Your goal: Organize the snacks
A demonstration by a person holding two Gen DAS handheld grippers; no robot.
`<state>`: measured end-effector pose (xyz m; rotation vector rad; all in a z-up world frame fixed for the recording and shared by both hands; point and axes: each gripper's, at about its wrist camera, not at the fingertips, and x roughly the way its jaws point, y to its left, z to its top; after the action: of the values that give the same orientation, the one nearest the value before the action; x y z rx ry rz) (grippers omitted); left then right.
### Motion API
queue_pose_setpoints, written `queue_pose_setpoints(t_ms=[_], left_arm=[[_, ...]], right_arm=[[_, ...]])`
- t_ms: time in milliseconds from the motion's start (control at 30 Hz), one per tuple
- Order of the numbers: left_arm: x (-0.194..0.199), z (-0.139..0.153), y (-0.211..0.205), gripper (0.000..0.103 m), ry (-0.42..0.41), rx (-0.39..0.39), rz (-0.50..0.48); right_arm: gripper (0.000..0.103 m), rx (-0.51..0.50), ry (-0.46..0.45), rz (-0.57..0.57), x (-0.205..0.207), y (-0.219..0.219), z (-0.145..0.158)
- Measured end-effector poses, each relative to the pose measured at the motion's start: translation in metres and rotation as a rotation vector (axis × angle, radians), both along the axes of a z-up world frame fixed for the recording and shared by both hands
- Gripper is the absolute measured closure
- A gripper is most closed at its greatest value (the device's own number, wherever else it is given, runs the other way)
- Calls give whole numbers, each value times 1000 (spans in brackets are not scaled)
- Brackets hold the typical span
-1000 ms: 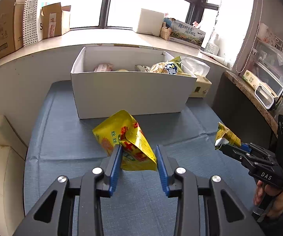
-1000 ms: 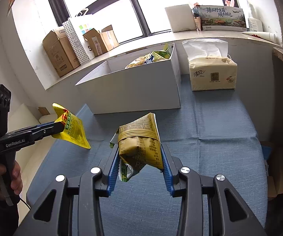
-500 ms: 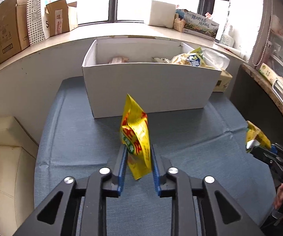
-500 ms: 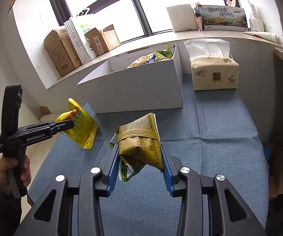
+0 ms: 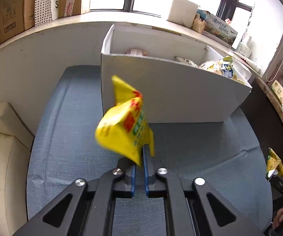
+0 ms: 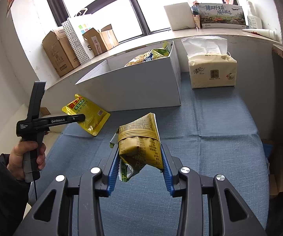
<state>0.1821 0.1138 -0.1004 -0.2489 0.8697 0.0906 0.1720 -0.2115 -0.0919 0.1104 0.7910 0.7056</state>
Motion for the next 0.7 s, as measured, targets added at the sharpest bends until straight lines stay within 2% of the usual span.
queue_pose_setpoints(t_ms=[200,367,433,500,567,600,633,667,700], left_arm=[[-23,42,-20,101,-98,60,-53],[-30,70,-28,102,-131,96,-87],[-30,74,-31,102,-120,113,-97],[-29,67,-29,102,-91,67,-116],[-32,56,-32,100,-64,95,-93],[-33,48,-35,87,-45,96,-110],[-33,39,-40,61,-19,93,-128],[-33,30,-45,46,11,99,-140],[-34,21,-51,18,37,111,-156]], right_arm=[[60,17,-24,12,-3,4,12],[60,23,-55,32,-4,12,27],[60,14,-66,39,-4,16,31],[60,17,-66,43,-4,19,31],[60,16,-61,50,-5,21,29],[60,13,-59,50,-6,22,28],[60,13,-53,51,-6,22,26],[60,15,-48,49,-6,22,24],[60,16,-45,47,-6,21,24]])
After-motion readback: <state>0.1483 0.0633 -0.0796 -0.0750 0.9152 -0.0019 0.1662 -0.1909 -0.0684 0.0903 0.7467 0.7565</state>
